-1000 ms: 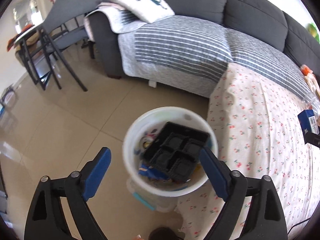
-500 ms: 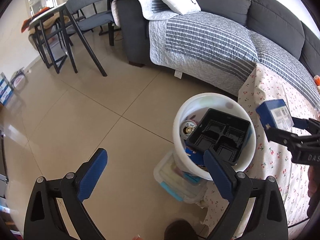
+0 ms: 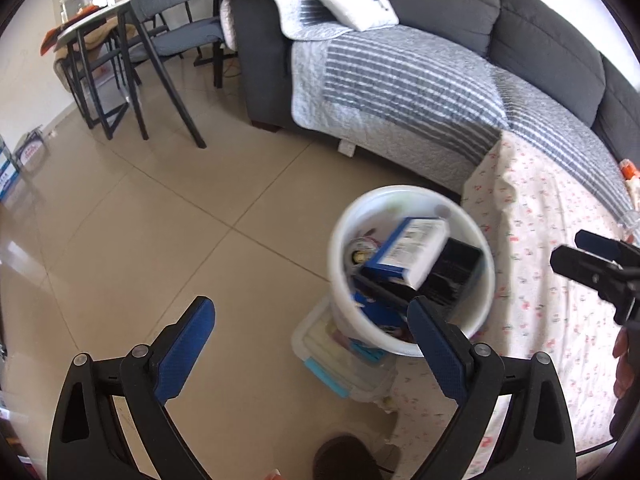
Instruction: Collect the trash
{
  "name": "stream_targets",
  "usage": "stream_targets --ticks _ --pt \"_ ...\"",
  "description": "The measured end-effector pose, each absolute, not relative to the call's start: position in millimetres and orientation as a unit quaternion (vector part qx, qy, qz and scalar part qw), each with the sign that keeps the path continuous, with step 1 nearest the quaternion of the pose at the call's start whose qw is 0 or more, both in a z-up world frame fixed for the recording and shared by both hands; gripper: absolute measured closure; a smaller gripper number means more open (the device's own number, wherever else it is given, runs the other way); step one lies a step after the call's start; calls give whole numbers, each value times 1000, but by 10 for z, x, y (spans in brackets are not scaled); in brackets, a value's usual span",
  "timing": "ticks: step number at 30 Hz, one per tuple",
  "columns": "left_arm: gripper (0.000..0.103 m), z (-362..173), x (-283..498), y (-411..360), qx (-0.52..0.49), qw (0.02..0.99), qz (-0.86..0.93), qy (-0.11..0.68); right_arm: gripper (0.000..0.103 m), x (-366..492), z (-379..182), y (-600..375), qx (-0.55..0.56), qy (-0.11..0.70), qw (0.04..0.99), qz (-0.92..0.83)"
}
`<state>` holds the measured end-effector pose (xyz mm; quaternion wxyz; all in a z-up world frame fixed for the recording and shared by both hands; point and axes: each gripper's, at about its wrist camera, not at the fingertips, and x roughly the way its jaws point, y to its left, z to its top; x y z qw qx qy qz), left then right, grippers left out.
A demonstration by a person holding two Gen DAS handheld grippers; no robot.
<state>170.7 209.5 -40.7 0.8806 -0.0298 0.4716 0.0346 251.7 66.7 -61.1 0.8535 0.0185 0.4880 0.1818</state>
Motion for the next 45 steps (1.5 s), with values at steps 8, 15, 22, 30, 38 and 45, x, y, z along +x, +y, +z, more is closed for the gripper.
stream_targets --ticks 8,15,22,30,38,45 --pt "5 -59 1249 1361 -18 906 -2 423 1 1856 -271 33 -12 458 877 144" --pt "5 25 705 921 -11 912 13 409 1 1126 -66 -588 -26 440 893 88" --pt "3 -1 196 631 25 925 39 378 1 316 -74 -1043 -10 409 912 39" --pt "1 -87 -52 387 47 927 12 372 1 -56 -123 -1133 -40 384 922 22" --pt "1 -100 -63 298 47 925 -5 376 1 -99 -172 -1238 -32 388 921 6" --pt "1 -107 -59 293 46 925 -9 377 1 -86 -206 -1212 -35 393 919 7"
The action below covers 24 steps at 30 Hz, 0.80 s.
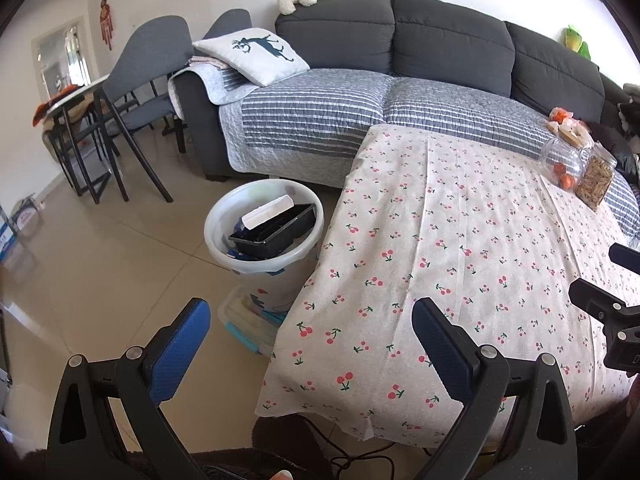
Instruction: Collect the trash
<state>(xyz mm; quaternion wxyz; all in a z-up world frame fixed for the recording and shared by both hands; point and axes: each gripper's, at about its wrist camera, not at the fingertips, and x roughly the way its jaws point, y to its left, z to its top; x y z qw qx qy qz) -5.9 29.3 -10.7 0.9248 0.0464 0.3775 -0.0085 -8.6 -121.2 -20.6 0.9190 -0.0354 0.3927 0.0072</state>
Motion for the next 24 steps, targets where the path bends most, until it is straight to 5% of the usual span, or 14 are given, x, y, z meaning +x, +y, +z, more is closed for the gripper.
stream_targets --ticks 24 --pt "1 -105 -59 277 44 925 -16 376 1 -84 -213 -1224 -25 397 917 5"
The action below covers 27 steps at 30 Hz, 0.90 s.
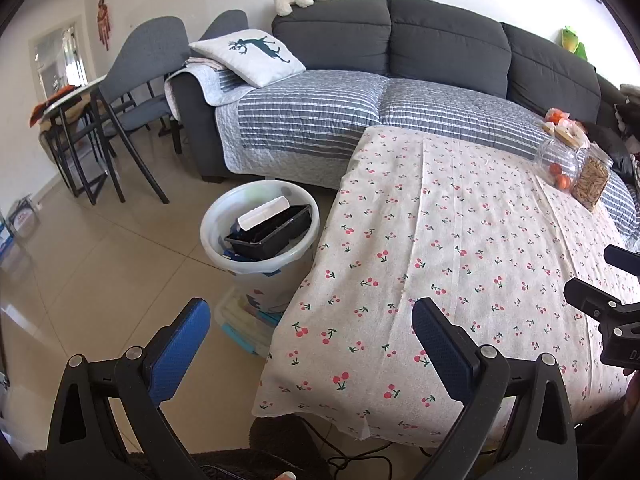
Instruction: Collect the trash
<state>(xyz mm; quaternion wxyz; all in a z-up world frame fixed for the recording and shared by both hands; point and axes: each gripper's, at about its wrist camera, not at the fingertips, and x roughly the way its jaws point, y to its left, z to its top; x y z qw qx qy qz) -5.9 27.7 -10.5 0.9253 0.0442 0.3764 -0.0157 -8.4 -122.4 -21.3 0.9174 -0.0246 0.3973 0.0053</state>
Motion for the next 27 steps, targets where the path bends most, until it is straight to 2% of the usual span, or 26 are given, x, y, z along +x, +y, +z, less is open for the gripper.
stream_targets --ticks 27 --pt "1 -102 -55 275 44 926 -17 375 1 -83 -227 -1234 -26 400 916 7"
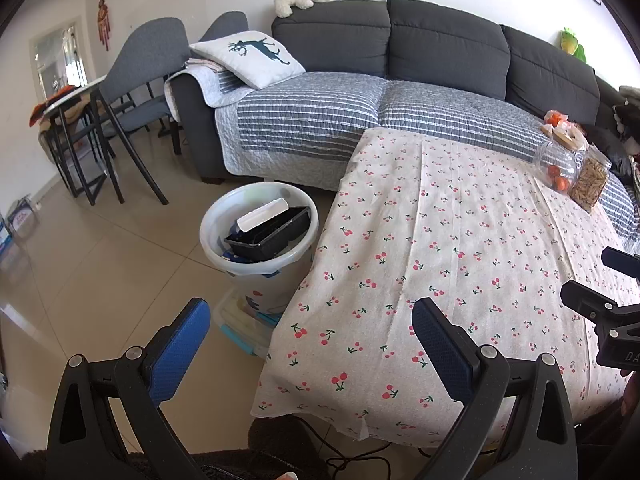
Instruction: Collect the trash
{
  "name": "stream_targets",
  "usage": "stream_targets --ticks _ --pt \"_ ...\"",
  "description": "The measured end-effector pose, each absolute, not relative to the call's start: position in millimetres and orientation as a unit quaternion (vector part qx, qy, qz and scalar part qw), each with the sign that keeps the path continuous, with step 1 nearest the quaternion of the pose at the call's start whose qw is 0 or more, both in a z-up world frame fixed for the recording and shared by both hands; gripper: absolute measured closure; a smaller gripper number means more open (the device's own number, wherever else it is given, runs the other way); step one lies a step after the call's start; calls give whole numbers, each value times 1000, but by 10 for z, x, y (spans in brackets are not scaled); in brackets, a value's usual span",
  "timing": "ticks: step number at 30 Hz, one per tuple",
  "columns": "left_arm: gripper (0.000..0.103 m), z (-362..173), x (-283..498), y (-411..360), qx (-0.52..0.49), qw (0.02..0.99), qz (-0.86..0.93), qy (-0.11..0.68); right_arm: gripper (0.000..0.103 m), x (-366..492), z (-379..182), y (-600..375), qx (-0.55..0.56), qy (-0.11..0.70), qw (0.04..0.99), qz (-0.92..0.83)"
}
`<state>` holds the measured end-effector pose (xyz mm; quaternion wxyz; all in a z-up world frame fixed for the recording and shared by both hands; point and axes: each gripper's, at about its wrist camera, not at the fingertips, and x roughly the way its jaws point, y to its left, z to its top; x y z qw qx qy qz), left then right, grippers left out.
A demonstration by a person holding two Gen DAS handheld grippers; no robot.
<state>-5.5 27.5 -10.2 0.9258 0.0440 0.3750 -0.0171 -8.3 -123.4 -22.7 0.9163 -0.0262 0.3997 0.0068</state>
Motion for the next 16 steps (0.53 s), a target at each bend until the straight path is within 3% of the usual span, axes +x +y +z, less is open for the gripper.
stream_targets --ticks 16 --pt "1 -48 9 343 21 919 -38 392 1 -77 -223 -1272 -25 400 916 4"
